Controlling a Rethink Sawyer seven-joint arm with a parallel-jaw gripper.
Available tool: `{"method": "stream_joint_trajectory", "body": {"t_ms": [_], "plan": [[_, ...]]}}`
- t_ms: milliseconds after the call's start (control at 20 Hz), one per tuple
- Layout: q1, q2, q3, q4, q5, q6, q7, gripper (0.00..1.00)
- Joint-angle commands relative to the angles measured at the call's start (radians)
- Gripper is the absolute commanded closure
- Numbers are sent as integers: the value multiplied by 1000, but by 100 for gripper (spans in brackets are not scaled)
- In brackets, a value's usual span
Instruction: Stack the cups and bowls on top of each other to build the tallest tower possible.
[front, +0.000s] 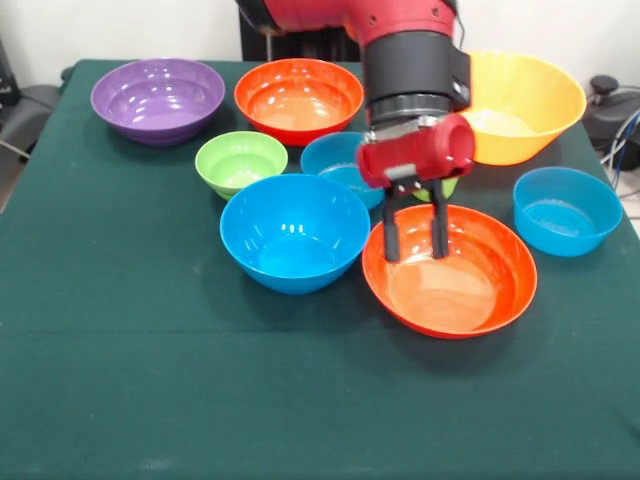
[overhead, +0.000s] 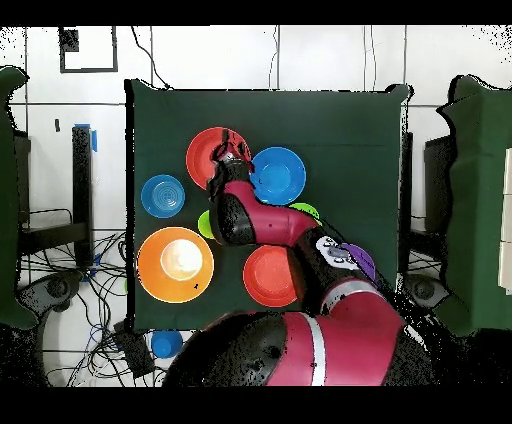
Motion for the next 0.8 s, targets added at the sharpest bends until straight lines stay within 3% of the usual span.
{"method": "stream_joint_trajectory", "body": {"t_ms": [50, 200, 500, 800], "plan": [[-5, -100, -30, 96, 22, 334, 11, 0], [-2, -104, -13, 107, 25, 388, 51, 0], [38, -78, -52, 84, 39, 370, 96, 0], [31, -30, -59, 43, 30, 350, 88, 0]]}}
